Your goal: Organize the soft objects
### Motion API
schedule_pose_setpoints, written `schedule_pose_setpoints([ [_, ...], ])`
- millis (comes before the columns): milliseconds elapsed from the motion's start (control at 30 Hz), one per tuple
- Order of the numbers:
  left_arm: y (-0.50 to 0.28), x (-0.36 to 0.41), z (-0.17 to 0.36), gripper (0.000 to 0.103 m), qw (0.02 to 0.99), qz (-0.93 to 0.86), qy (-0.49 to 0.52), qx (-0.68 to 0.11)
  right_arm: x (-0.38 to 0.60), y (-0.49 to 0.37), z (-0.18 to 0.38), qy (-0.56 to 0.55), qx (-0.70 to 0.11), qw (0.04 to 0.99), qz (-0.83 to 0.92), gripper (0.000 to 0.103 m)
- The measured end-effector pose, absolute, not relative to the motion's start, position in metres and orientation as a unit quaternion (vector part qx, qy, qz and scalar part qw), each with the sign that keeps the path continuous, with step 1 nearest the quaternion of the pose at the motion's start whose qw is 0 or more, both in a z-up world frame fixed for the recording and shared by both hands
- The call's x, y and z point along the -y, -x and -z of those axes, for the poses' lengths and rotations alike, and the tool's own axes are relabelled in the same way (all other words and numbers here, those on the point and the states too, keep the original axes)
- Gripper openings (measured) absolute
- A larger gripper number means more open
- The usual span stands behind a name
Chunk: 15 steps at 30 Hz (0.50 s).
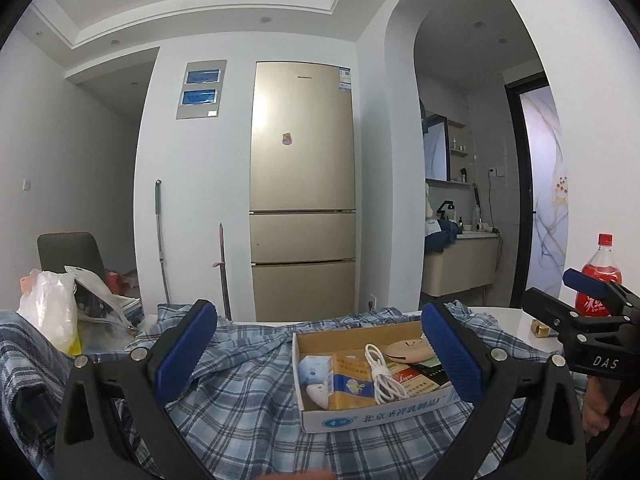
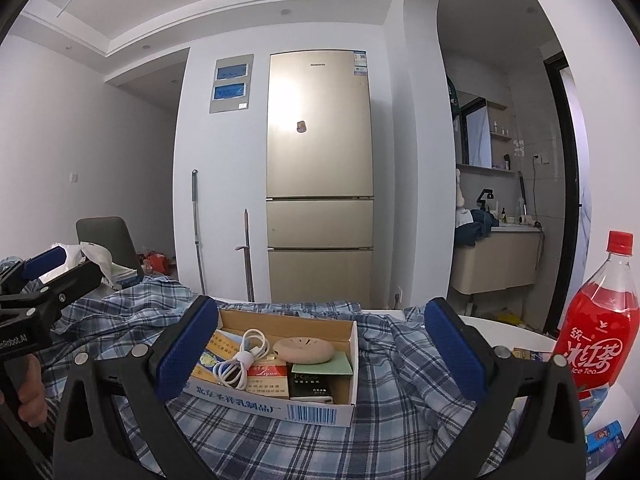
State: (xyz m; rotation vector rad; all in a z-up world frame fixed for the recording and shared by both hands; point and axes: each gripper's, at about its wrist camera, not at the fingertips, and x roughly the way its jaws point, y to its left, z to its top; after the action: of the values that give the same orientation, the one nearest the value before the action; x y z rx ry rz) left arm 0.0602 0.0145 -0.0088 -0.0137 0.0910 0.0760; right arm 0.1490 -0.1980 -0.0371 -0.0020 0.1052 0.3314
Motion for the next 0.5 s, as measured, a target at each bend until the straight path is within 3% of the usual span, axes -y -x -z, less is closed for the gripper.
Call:
schedule_pose_setpoints([
  [500,-0.0556,-0.0139,0.0093,0.103,0.999,-0.033,0.006,-0.037,0.1992,-0.1503,0.0379,-0.002,-0.056,0.985,-0.166,0.103],
])
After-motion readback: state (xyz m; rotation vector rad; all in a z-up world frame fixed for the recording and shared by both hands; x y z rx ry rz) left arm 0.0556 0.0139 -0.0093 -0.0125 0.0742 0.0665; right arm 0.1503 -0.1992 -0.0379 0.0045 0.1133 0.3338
